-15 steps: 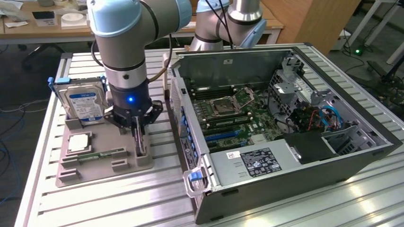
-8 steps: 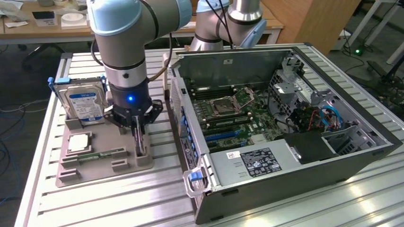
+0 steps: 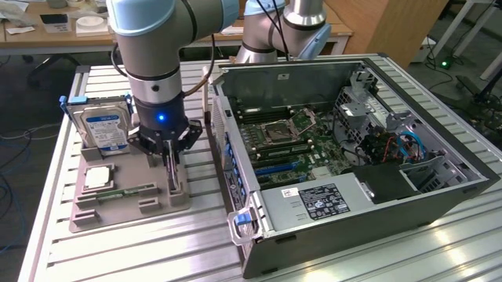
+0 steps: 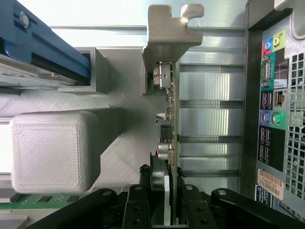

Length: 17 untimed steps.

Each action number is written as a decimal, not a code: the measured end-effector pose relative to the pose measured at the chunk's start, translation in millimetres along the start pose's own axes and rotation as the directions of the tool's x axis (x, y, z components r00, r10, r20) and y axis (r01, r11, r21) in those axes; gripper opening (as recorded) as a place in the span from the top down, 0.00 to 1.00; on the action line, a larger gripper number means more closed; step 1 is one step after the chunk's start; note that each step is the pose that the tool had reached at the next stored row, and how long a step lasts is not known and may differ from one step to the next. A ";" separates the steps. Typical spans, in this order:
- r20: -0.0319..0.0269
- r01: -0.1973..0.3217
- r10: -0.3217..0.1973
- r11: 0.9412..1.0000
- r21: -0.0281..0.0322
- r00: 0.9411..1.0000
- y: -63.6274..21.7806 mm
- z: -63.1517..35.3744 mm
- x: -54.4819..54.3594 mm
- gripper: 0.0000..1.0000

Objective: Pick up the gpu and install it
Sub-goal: 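Pick up the gpu and move the gpu toward the slot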

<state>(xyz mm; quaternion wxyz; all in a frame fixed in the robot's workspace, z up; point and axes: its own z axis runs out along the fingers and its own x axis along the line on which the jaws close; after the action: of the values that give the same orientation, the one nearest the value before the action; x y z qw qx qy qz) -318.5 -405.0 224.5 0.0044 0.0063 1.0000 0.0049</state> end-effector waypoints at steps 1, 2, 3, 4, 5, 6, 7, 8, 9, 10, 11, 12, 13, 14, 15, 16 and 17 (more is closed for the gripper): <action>0.000 0.000 0.000 1.000 0.000 1.000 0.0 0.0 0.0 0.72; 0.000 0.000 0.000 1.000 0.000 1.000 0.0 0.0 0.0 0.72; 0.000 0.000 0.000 1.000 0.000 1.000 0.0 -0.1 0.0 0.72; 0.000 0.000 0.000 1.000 0.000 1.000 0.0 -0.2 0.0 0.72; 0.000 0.000 0.000 1.000 0.000 1.000 0.0 -0.3 0.0 0.72; 0.000 0.000 0.000 1.000 0.000 1.000 -0.1 -0.7 0.1 0.72; 0.000 0.000 0.000 1.000 0.000 1.000 -0.1 -1.4 0.1 0.72; 0.000 0.000 0.000 1.000 0.000 1.000 -0.1 -1.9 0.1 0.72; 0.000 0.000 0.000 1.000 0.000 1.000 0.0 -2.5 0.0 0.72; 0.000 0.000 0.000 1.000 0.000 1.000 0.0 -3.0 0.0 0.72; 0.000 0.000 0.000 1.000 0.000 1.000 0.0 -3.5 0.0 0.72; 0.000 0.000 0.000 1.000 0.000 1.000 0.0 -4.1 0.0 0.72; 0.000 0.000 0.000 1.000 0.000 1.000 0.0 -4.8 0.0 0.72; 0.000 0.000 0.000 1.000 0.000 1.000 0.0 -5.5 0.0 0.72; 0.000 0.000 0.000 1.000 0.000 1.000 0.0 -6.4 0.0 0.72; 0.000 0.000 0.000 1.000 0.000 1.000 0.0 -7.3 0.0 0.72; 0.000 0.000 0.000 1.000 0.000 1.000 0.0 -8.1 0.0 0.72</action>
<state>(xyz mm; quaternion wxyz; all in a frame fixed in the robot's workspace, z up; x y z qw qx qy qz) -318.5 -405.1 232.5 0.0043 0.0063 1.0000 0.0049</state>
